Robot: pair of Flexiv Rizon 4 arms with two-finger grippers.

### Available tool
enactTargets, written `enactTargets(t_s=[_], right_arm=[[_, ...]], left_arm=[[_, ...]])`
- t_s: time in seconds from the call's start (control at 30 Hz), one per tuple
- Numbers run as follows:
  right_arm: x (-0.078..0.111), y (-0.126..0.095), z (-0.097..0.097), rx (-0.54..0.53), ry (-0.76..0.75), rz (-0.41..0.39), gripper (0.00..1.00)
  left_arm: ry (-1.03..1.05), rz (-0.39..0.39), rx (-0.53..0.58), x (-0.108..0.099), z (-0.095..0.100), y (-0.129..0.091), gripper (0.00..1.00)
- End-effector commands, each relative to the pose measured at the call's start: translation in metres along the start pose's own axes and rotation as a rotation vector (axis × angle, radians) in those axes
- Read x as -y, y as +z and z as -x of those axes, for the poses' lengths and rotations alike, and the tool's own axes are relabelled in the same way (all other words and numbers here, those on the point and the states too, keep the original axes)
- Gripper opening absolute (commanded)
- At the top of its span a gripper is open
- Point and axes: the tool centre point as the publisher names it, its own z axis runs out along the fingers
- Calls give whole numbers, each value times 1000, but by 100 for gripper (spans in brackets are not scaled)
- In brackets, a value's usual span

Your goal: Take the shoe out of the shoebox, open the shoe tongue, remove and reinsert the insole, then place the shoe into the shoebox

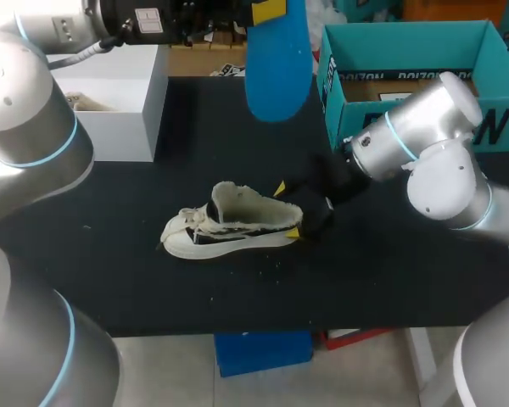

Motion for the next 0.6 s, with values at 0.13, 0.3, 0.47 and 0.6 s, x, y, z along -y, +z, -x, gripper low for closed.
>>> enactTargets(t_s=[0.13,0.3,0.47,0.6], right_arm=[[8,7,-2,-10,7,167,100],[10,11,-2,-58,15,155,100],[11,8,1,-87,26,44,100],[12,0,3,-95,45,-110,100]], left_arm=[[0,2,2,0,0,1,0],[0,2,2,0,0,1,0],[0,2,2,0,0,1,0],[0,2,2,0,0,1,0]])
